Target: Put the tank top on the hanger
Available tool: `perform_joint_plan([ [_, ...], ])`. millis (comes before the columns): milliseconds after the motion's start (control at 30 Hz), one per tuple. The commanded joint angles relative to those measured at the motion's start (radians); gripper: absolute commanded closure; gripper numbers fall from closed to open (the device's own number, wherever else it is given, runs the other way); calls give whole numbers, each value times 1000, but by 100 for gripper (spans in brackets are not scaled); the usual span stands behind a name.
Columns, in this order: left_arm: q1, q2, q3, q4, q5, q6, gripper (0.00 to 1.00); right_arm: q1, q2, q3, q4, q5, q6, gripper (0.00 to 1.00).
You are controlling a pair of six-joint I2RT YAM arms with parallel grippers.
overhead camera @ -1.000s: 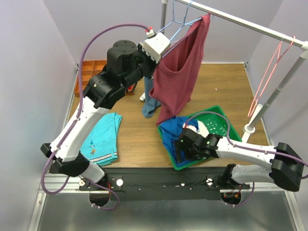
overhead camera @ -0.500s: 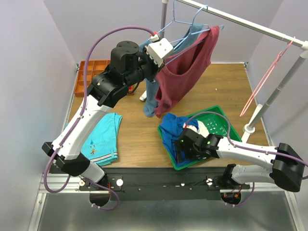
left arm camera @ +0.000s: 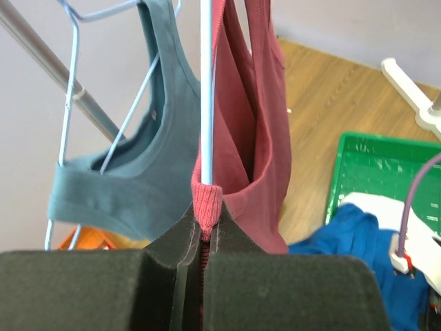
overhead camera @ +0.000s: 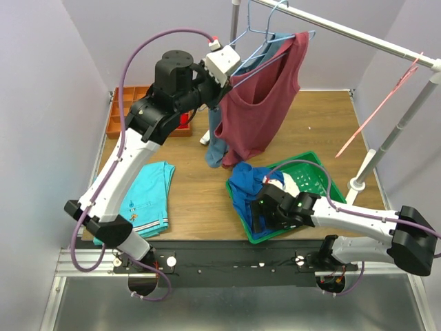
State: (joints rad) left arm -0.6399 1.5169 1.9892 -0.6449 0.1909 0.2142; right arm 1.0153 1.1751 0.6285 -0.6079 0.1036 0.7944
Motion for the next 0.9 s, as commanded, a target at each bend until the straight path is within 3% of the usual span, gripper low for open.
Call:
perform_joint_plan([
  [0,17,80,124,44,70,-32,100,9,-19,16,-59,22,23,0],
  [133,34,161,232,-7,97,-36,100,9,-20,31,-69,30,23,0],
  [867,80,380,372,57,119,-165,100,9,-80,149,-125,70,23,0],
])
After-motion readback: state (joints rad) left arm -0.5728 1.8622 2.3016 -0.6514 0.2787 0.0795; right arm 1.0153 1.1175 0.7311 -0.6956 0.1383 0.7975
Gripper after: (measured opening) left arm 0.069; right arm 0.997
